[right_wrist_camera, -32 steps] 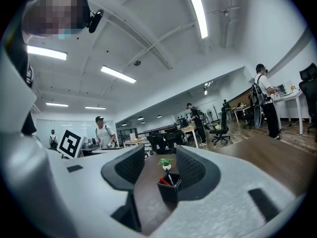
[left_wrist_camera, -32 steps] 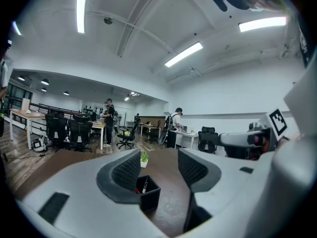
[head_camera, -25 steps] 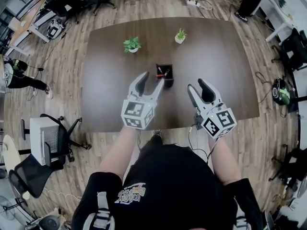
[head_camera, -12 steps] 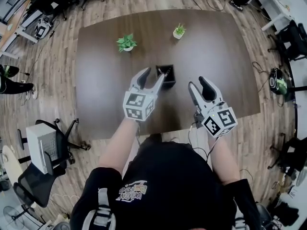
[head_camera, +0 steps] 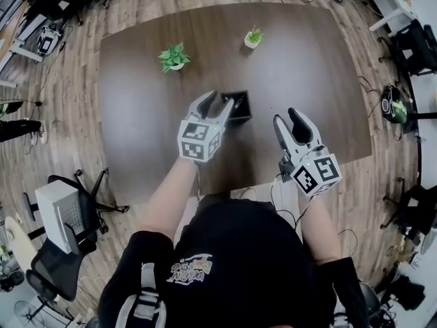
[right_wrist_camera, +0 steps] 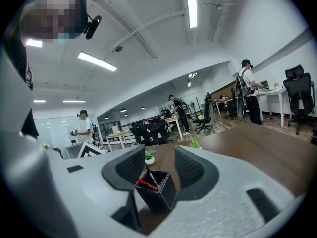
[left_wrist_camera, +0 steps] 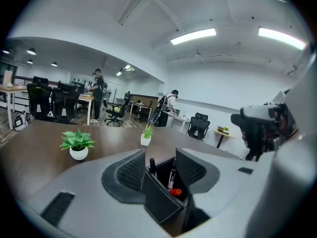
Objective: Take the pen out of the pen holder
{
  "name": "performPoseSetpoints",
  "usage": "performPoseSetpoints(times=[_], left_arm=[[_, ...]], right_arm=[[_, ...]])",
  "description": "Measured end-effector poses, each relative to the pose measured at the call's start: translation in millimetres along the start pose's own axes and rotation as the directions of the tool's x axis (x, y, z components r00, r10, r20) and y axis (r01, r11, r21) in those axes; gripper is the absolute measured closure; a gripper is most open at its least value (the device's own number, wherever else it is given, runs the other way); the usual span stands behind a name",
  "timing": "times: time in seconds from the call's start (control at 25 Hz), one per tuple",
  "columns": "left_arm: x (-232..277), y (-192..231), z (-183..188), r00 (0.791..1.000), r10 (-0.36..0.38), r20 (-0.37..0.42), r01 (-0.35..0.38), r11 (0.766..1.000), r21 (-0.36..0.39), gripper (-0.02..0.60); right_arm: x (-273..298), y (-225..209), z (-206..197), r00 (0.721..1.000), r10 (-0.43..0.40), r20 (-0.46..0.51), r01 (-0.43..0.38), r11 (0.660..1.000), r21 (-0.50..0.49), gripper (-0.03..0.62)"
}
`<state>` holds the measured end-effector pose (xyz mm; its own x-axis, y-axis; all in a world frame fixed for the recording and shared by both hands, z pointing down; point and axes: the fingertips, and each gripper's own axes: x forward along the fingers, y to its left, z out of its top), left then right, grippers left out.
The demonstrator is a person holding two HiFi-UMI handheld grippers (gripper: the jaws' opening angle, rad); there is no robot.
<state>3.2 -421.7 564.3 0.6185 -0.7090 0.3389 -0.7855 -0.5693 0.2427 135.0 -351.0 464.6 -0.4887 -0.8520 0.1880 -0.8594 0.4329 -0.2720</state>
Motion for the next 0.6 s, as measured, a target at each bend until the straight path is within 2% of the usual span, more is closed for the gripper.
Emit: performPoseSetpoints(times=[0.24, 0.6], left_arm=[[12.8, 9.8, -14.9, 0.999, -0.009, -0.048, 0.009, 1.0, -0.003, 0.436], [21.1, 8.2, -20.9, 0.998, -0.015, -0.066, 0.017, 1.0, 0.026, 0.503]], right_arm=[[9.6, -8.7, -6.6, 1.0, -0.02, -0.011, 0.021, 1.0, 0.019, 0.405], [15.1, -19.4, -10.8, 0.999, -0.034, -0.021, 0.035, 0.999, 0.041, 0.41]])
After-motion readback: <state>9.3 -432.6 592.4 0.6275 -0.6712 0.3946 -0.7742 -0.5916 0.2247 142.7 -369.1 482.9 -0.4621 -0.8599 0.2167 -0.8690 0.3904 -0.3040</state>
